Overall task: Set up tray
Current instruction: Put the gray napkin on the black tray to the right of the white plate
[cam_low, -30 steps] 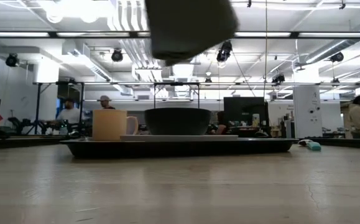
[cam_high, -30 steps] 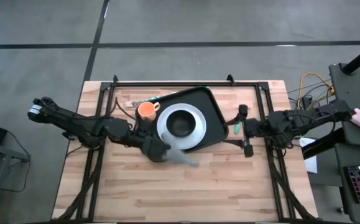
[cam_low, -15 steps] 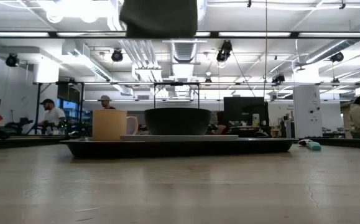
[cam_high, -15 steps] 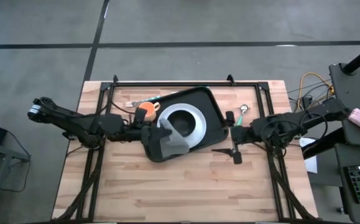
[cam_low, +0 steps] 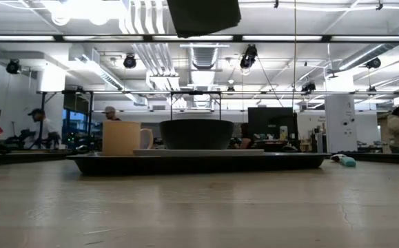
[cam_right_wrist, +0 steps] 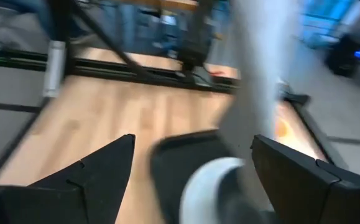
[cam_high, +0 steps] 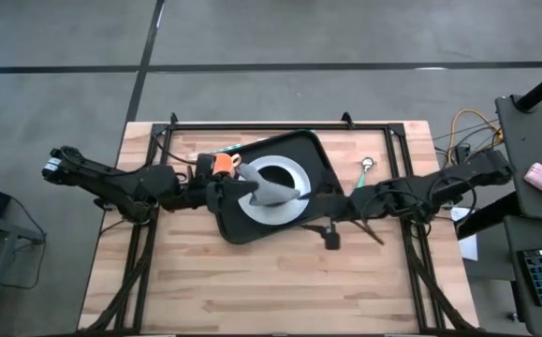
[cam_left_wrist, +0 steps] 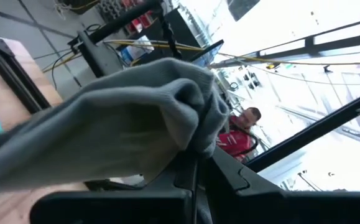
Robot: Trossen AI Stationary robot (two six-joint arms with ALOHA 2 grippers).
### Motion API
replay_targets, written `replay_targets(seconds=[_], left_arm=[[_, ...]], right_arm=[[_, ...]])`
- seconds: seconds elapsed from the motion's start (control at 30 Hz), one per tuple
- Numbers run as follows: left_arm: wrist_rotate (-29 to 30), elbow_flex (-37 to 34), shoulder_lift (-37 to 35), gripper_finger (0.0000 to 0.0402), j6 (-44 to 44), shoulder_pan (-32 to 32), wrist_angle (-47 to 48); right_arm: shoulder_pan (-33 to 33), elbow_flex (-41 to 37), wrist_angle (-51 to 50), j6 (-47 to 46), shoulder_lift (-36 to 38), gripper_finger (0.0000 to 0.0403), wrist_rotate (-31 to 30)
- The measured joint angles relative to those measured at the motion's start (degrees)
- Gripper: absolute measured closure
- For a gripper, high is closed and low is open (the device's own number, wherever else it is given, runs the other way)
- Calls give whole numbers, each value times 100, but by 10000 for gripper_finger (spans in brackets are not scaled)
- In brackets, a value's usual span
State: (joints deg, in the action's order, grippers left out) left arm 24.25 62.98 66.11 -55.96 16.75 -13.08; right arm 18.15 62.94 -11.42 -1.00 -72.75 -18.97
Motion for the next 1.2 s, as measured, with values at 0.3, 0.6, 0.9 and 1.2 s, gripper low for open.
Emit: replay_targets(seconds=[0.3, 0.6, 0.9, 1.2], left_arm=[[-23, 0, -2, 401, 98, 4, -45], [-168, -2, -4, 401, 360, 4, -254], [-210, -4, -15, 401, 443, 4, -263], [-244, -7, -31, 401, 519, 2, -298]], right_arm=[[-4, 549, 18, -36, -383, 92, -652], [-41, 699, 58, 107, -1051, 106, -655], [-186, 717, 147, 75, -1075, 154, -668], [-194, 714, 116, 62, -1064, 228, -661]])
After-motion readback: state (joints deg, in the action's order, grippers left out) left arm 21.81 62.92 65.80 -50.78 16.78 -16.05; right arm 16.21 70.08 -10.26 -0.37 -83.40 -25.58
